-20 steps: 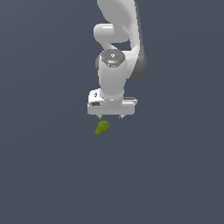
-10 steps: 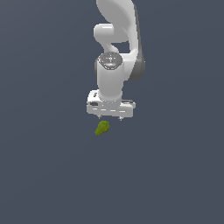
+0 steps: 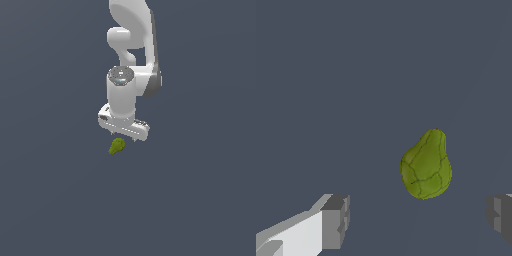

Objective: Pick up the object and move it to a goal position.

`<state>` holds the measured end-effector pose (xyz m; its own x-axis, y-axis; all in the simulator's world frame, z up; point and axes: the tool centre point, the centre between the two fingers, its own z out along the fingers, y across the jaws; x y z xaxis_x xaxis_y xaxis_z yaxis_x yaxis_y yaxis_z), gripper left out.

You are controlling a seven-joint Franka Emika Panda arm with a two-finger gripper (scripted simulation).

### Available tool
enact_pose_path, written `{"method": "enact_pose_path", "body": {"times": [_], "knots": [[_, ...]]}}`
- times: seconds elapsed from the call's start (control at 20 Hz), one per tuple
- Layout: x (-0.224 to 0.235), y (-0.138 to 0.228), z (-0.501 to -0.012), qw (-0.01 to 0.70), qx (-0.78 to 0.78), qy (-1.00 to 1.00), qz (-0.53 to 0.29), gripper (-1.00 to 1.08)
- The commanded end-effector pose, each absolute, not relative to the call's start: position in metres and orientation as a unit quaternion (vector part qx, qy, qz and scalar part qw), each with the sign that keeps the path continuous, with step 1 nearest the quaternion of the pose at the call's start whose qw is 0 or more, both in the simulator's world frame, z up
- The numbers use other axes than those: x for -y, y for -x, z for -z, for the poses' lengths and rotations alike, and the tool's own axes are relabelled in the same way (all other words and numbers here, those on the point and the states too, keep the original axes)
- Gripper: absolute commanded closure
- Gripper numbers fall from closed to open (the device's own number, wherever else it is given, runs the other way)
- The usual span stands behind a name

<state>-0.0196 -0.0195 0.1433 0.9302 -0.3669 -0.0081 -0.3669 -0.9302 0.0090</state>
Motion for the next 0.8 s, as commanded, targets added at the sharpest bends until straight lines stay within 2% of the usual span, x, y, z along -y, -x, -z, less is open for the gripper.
{"method": "enact_pose_path", "body": {"times": [0.0,0.75], "knots": [[0.023,0.021,-0.138,0.002,0.226,-0.974,0.005,-0.92],[0.045,0.033,-0.108,-0.001,0.45,-0.893,0.003,-0.92]]}}
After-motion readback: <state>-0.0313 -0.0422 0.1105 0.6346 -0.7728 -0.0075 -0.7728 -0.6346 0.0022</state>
